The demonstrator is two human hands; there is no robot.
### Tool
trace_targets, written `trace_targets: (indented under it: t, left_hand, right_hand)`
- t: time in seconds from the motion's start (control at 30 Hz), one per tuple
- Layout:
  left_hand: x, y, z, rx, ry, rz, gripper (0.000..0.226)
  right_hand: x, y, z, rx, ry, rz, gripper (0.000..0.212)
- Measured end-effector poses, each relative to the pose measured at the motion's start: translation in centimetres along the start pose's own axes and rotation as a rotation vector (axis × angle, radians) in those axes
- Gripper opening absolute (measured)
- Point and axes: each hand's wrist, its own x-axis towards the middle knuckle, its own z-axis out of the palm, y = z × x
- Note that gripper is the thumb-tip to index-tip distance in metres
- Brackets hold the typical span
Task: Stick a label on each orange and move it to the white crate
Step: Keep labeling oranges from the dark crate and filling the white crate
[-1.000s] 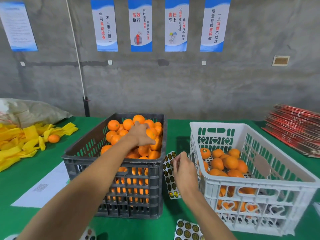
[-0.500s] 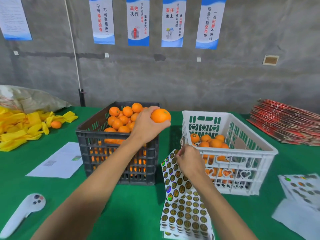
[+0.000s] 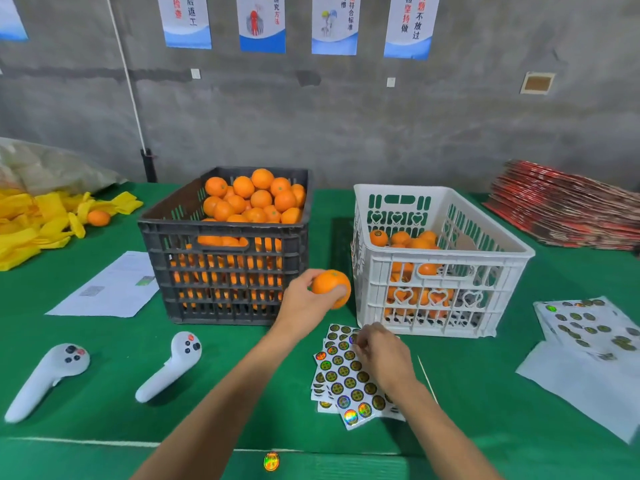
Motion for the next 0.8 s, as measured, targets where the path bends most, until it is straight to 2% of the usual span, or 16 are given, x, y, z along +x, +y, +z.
trace_targets:
  t: [0.1,0.2,0.27,0.37,0.43,0.5,0.53,0.63,0.77,0.8]
  left_hand:
    - [0.2,-1.9,1.1,-0.056,-0.002,-0.113,0.035]
    - [0.3,-3.1,1.6,-0.079,0.000,-0.181,0.020]
    - [0.3,-3.4,1.9,-0.097,0.019,-0.234,0.019]
    - [0.4,-3.6,2.1,-0.174,0.037,-0.322,0.037]
    - [0.8,-3.9,2.2,-0.278,0.052,-0.381,0.035]
    - [1.1,-4.1,2.3,-0.356,0.058,-0.410,0.034]
    - [1.2,-4.0,2.4,-0.394,0.050,-0.408,0.036]
    - [1.2,-2.9,2.5,-0.513,0.034,-0.389,0.040]
    - [1.6,-0.4,2.2,-0.589,0.016,-0.331,0.040]
    - [1.8,0.2,2.1,-0.595,0.014,-0.315,0.040]
  right_hand:
    - [-0.4,0.7,1.1,-0.162,-0.012,-0.120,0.020]
    - [-0.7,1.0,1.5,-0.103,0.037,-0.073,0.016]
    - [-0.6,0.8,0.9,0.202,0.095,0.065,0.015]
    - [0.4,-0.4,-1.2,0.901,0.172,0.239,0.012]
    - [1.1,-1.7,-3.0,1.170,0.087,0.250,0.025]
    - [1.8,-2.6,-4.1,1.319,-0.014,0.234,0.041]
    - [2.1,-3.0,-4.5,1.345,-0.028,0.218,0.040]
    - [2.8,-4.3,-5.0,1.302,0.051,0.196,0.010]
    - [3.6,-5.3,-5.7,1.240,0.222,0.113,0.002]
    - [3.9,-5.6,-6.3,1.229,0.247,0.099,0.007]
